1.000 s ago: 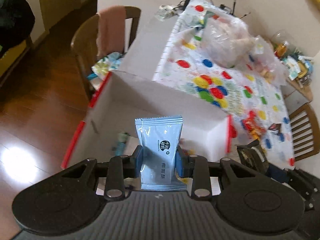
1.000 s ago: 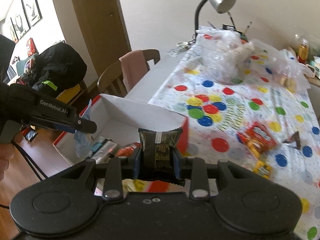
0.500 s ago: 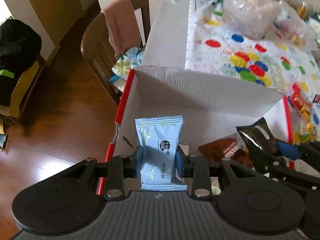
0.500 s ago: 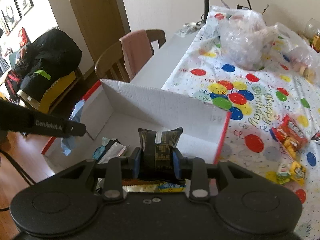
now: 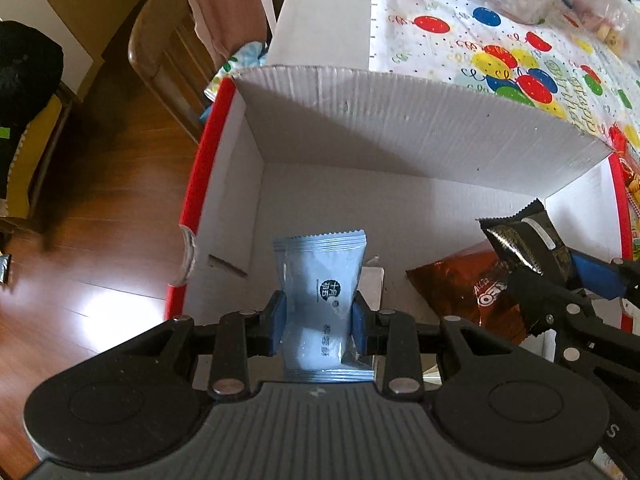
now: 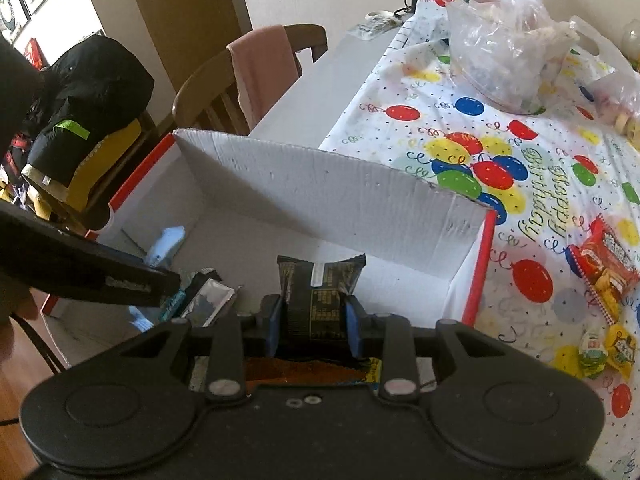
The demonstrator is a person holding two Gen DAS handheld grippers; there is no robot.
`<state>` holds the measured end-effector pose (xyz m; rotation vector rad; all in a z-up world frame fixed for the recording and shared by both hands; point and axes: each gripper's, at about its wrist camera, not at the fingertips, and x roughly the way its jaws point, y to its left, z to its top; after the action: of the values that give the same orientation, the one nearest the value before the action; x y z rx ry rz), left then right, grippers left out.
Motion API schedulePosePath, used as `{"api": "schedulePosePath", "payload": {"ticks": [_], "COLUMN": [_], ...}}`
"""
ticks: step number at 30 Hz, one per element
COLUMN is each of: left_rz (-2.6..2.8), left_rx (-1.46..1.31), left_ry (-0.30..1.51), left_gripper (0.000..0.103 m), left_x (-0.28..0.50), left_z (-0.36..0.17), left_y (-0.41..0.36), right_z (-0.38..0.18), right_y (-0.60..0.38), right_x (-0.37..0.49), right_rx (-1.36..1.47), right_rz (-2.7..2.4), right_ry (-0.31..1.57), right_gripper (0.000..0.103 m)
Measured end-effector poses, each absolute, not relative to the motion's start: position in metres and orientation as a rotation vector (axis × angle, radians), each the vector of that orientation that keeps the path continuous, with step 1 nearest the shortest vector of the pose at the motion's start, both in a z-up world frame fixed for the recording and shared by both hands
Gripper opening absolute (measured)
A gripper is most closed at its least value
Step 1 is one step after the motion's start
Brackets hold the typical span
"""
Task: Organize snacks
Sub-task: 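Carry the blue and black packets into the white box and open both tools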
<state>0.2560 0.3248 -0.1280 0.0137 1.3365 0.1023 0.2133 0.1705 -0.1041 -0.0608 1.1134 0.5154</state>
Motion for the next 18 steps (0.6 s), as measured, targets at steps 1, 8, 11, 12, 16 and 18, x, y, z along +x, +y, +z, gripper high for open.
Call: {"api": "schedulePosePath", "payload": {"ticks": [1,8,11,12,16,18], "left_rz": [0.102,0.091,0.084,0.083,0.08,0.078], "left_rx": [0.015,0.008,-0.004,-0.004,-0.019,-0.03], "left_ry": [1.338,1.338,1.342,1.34,1.325,1.31], "left_gripper": [0.032,0.033,0.033,0.033,0.039,0.042], "left_x": [0.256,0.252,0.248,0.246,0.241,0.237], "left_z": [-0.129,-0.13,-0.129,-0.128,-0.122,-0.117], "left_y": [0.325,0.324,0.322,0.322,0.322,0.321], "right_z": [-0.104,-0.105,-0.105,-0.104,-0.102,-0.1], "right_y": [0.171,0.171,0.17,0.169,0.165,0.164], "right_x": [0.213,0.216,0.216,0.216,0.214,0.212], "right_rx": [-0.059,-0.062,-0.061,-0.06,-0.049,-0.044], "right_rz": [0.516,0.511,0.509,0.507,0.503,0.506], "right_ry": [1.113,1.129,1.132,1.132,1.133,1.133], "right_gripper": [0.031,0.036,0.037,0.037,0.04,0.044]}}
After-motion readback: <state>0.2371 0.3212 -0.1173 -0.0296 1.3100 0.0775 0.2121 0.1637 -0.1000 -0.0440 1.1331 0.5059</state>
